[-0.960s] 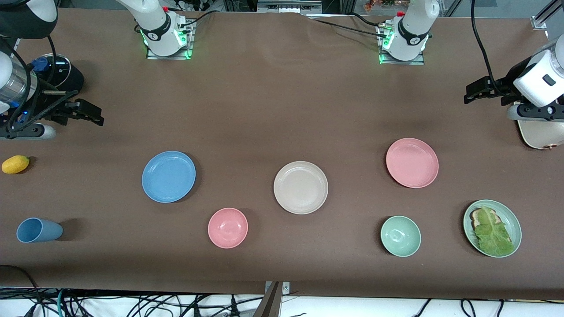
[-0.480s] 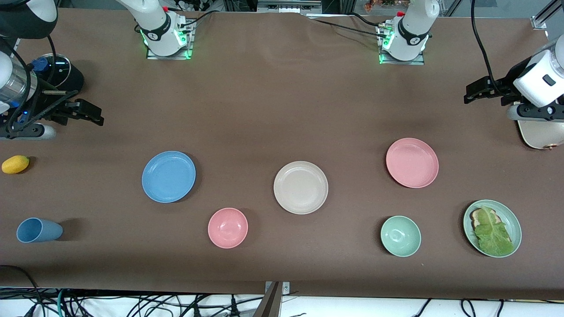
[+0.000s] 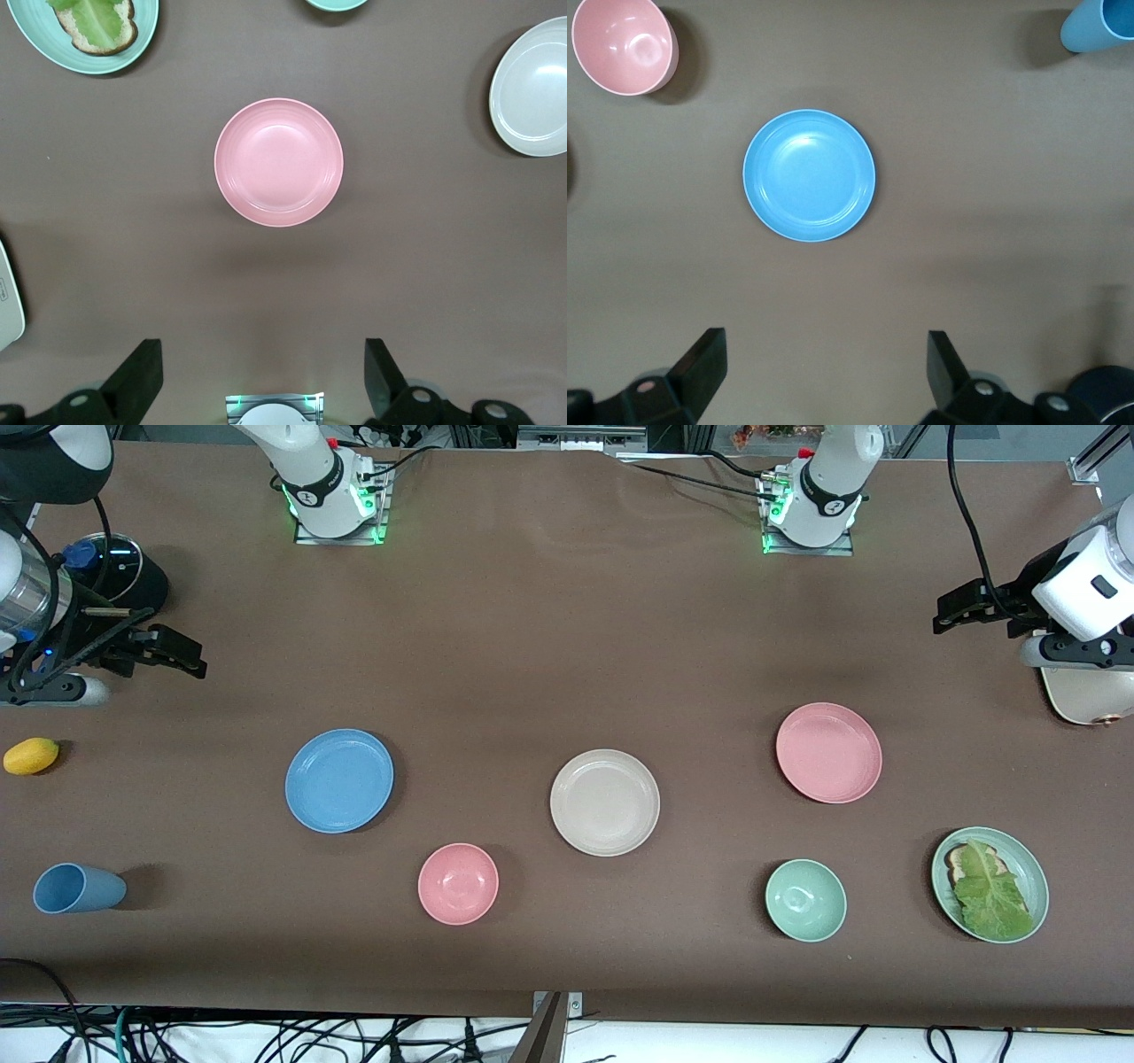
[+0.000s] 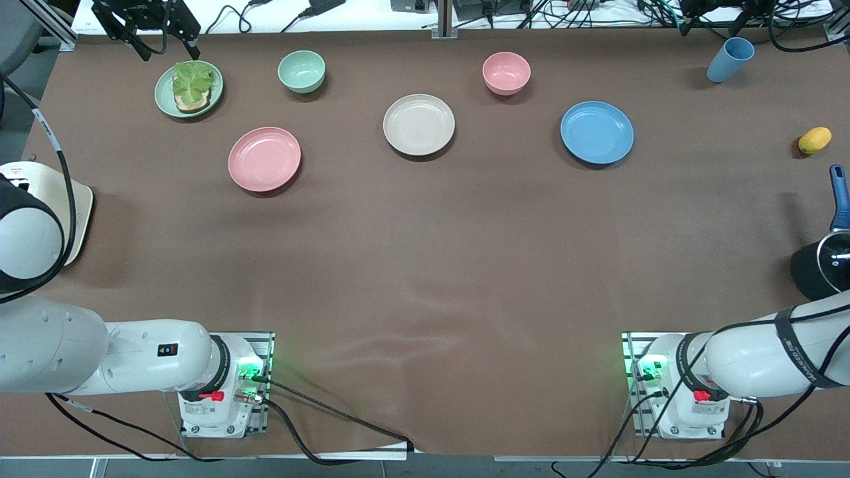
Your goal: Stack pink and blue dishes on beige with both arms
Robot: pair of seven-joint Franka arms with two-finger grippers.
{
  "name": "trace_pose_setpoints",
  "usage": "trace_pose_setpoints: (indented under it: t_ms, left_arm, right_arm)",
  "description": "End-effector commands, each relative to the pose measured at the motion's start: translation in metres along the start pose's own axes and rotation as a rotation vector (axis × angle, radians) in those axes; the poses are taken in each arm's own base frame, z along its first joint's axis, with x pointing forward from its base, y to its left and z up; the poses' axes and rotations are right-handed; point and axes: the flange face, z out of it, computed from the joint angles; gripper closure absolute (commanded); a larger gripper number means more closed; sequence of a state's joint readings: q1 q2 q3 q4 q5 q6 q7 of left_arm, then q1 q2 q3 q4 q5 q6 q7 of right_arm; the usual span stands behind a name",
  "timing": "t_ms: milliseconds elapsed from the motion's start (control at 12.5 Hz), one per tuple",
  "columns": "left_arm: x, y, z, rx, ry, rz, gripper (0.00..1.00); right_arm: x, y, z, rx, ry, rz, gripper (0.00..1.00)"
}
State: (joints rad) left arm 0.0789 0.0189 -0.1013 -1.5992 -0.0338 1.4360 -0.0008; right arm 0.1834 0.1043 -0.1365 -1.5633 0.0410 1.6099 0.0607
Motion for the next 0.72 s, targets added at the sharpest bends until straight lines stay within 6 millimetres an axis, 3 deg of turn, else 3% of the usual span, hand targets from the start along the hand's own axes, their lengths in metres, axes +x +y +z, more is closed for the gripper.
trace_pose_setpoints:
  t_ms: [0, 480, 640]
  left_arm:
    - [-0.0001, -0.0029, -0.0051, 0.005, -0.003, 0.017, 0.0]
    - [0.0009, -0.0017, -0.0054, 0.002, 0.001, 0.014, 0.0]
    - [0.0095, -0.0027, -0.0004, -0.001, -0.008, 0.009, 0.0]
  right_arm:
    - [0.001, 0.0016, -0.0037, -0.001, -0.009, 0.012, 0.0]
    - [0.0006, 0.0016, -0.006, -0.001, -0.005, 0.013, 0.0]
    - [0.0006, 0.0016, -0.006, -0.001, -0.005, 0.013, 0.0]
